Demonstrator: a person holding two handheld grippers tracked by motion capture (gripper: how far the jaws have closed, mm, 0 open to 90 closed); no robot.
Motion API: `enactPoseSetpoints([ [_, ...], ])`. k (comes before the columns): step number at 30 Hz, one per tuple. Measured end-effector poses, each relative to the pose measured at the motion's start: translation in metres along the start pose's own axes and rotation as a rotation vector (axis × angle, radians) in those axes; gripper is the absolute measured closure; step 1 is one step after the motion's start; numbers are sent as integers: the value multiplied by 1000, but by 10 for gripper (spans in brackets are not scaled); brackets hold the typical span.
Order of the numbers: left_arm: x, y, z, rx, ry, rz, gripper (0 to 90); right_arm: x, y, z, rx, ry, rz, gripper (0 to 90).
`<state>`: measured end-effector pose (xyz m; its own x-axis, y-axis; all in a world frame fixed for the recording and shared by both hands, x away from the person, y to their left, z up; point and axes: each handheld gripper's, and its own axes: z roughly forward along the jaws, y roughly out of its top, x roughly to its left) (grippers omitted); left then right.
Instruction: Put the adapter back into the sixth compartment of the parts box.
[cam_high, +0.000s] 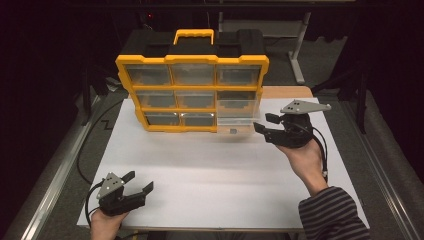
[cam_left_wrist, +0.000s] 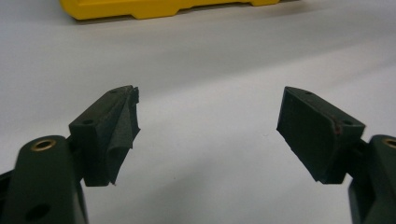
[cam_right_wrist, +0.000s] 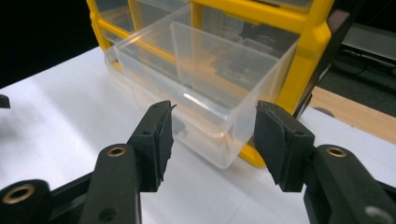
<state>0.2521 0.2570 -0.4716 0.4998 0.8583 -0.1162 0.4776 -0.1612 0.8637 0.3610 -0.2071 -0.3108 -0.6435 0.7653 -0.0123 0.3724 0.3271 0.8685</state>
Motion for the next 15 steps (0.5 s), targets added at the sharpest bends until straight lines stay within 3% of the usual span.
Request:
enactPoseSetpoints([
  [15,0,0,0,-1,5,-4,214,-5,-31,-8,-6,-2,38,478],
])
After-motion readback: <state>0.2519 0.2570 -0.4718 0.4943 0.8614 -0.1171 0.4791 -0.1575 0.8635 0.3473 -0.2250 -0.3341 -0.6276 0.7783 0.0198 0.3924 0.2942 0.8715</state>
